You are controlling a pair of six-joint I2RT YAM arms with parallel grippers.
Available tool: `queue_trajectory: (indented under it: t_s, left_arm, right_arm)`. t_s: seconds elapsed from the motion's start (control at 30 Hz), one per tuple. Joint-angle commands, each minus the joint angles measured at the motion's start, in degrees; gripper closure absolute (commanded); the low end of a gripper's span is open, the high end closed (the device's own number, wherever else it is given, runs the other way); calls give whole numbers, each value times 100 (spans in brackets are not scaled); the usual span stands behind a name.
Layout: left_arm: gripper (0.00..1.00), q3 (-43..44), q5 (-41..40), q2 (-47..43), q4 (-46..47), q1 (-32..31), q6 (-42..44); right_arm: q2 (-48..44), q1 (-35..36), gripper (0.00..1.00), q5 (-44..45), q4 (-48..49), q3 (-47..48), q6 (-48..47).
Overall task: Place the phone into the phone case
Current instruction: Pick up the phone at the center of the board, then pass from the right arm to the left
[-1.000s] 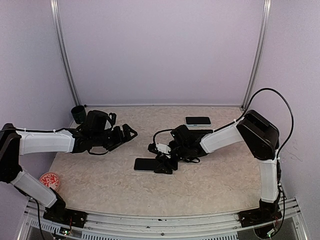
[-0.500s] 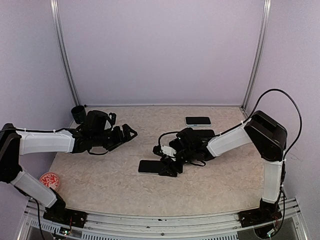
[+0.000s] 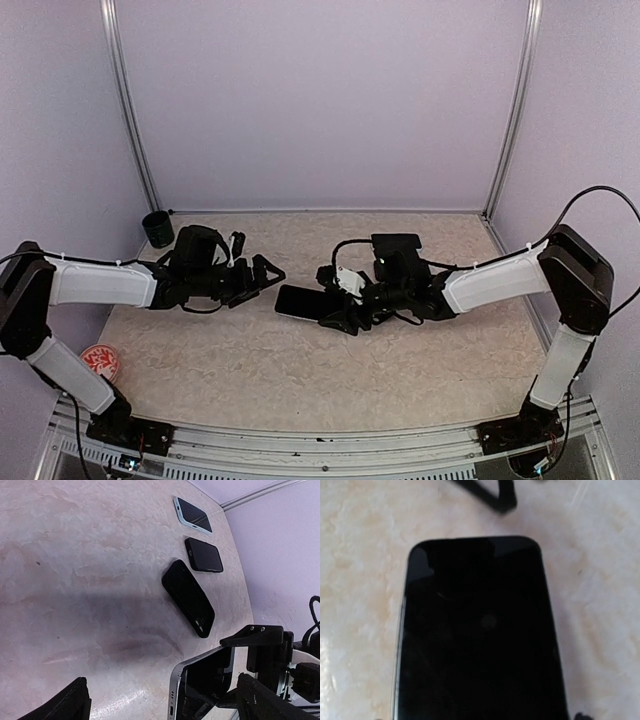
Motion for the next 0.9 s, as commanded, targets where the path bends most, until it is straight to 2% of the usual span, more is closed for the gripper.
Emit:
queue_trajectory:
  t_s: [0.0,0.53,0.87]
  left_arm:
    - [1,-31,744,139,539,-42,123]
    - [5,396,2047,685,1114,-529,132]
    - [17,408,2367,761,1295,-592,70]
  right_arm:
    - [-433,94,52,159,611,-148,61]
    - [-681,311,52,481,605,-197,-166]
    - [-708,386,52,671,583,-232,-321]
